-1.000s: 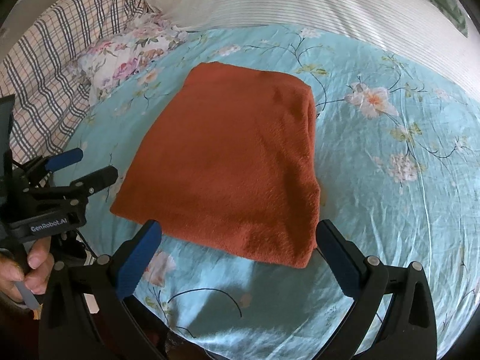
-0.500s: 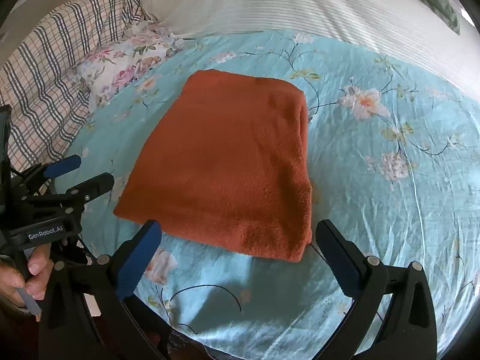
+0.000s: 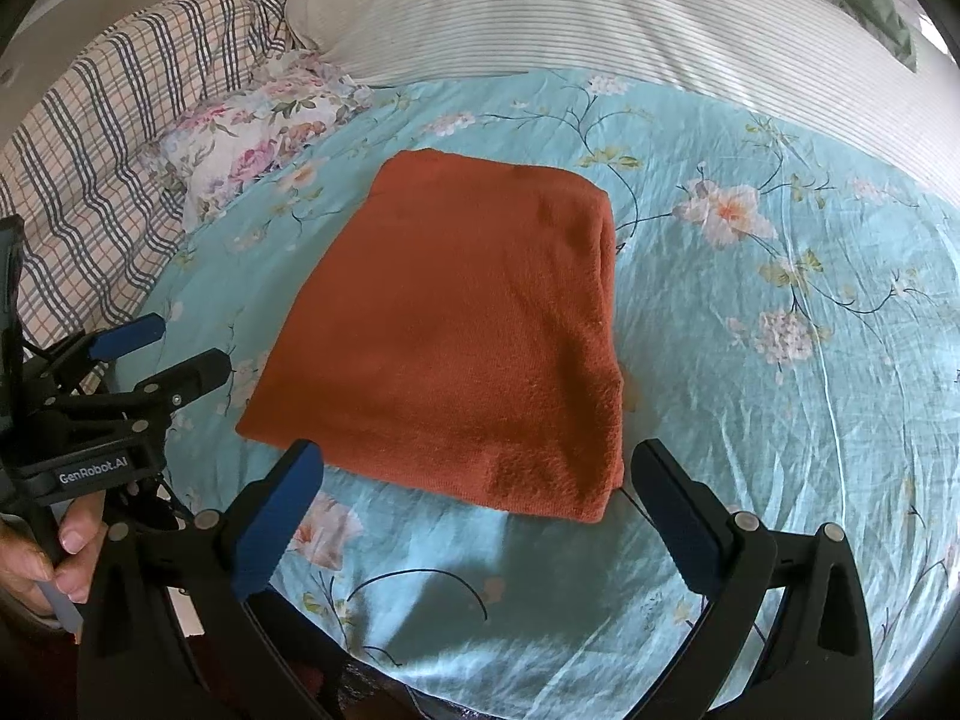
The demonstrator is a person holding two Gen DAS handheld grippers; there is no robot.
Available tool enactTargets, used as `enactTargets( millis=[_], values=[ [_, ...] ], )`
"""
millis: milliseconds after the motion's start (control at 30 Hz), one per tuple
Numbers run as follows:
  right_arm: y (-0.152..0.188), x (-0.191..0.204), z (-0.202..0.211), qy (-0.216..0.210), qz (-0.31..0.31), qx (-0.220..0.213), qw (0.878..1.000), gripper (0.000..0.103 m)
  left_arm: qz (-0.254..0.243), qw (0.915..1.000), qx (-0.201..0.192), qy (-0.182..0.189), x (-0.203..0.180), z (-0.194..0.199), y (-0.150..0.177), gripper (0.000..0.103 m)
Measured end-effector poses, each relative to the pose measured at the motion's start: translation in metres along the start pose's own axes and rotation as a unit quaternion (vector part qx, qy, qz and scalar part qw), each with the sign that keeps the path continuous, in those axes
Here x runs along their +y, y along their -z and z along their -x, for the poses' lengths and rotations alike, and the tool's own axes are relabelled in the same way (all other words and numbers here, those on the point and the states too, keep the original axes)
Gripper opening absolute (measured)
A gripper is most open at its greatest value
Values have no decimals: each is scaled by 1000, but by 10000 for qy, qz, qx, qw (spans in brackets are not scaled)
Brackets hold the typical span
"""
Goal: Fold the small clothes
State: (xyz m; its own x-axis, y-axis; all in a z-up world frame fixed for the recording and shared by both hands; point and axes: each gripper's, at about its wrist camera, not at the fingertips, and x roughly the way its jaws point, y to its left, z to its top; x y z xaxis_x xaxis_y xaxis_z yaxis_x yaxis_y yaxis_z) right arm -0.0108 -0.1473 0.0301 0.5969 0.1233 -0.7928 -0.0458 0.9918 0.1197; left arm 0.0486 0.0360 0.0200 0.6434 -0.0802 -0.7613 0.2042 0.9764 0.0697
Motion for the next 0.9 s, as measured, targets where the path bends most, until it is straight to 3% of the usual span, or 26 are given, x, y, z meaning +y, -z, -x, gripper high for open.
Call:
enactTargets(
  millis=[900],
  values=[
    [3,4,0,22,-26,11,10000,102,-1,10000,10,15,-1,0,0,90]
  ],
)
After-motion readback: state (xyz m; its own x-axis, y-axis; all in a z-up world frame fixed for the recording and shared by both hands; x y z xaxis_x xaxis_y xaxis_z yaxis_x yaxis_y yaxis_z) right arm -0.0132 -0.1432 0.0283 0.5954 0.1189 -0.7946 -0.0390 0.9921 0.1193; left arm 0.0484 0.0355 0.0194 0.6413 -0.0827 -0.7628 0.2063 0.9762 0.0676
